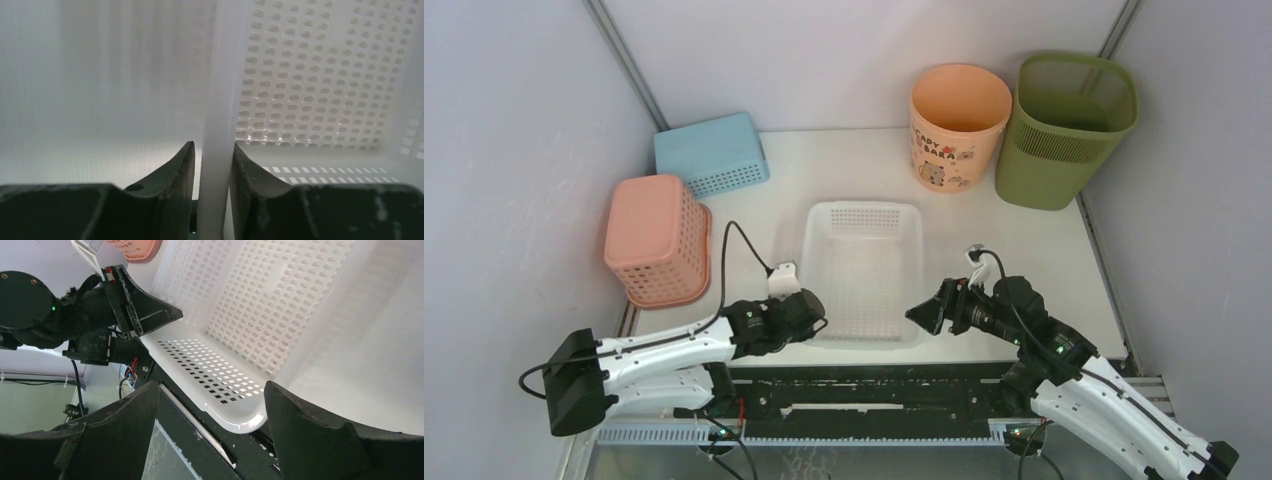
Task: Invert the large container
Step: Move the container to the center of the board.
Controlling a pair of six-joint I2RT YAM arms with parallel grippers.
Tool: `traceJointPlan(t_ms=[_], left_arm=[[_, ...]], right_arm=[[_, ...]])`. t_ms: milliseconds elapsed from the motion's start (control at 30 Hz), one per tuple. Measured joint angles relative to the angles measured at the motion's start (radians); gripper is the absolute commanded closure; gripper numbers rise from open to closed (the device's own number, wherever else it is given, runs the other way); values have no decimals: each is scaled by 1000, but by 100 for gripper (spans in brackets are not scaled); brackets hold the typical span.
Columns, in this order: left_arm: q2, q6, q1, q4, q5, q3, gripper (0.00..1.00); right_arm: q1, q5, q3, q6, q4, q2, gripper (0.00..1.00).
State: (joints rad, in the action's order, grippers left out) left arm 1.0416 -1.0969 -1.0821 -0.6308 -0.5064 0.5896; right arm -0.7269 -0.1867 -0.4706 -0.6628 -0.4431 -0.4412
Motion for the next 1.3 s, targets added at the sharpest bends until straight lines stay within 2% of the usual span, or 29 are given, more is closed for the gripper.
traceJointPlan(t_ms=[67, 167, 367, 500, 667, 833, 1000, 1233, 1300], left_arm=[[-11, -15, -8, -11, -4, -19, 38], [-16, -21, -10, -55, -8, -24, 28], [-15, 4, -11, -151, -27, 18, 26], [-34, 31, -20, -254, -56, 117, 21], [-90, 66, -37, -366, -120, 263, 20], [-110, 120, -38, -389, -150, 343, 19], [-53, 159, -39, -389, -190, 397, 15], [-112, 175, -3, -395, -220, 400, 13], [-169, 182, 30, -391, -214, 394, 13]], right_arm=[[5, -9, 0, 5, 0, -13, 14], [13, -22, 0, 8, 1, -23, 14], [30, -29, -3, 16, -4, -27, 14], [35, -27, -18, 26, -25, -17, 13], [47, -24, -26, 32, -42, -2, 13], [53, -16, -26, 34, -51, 2, 13], [55, -13, -33, 34, -67, 8, 13], [58, 3, -170, 38, -97, -147, 16], [43, 7, -217, 38, -92, -217, 13]])
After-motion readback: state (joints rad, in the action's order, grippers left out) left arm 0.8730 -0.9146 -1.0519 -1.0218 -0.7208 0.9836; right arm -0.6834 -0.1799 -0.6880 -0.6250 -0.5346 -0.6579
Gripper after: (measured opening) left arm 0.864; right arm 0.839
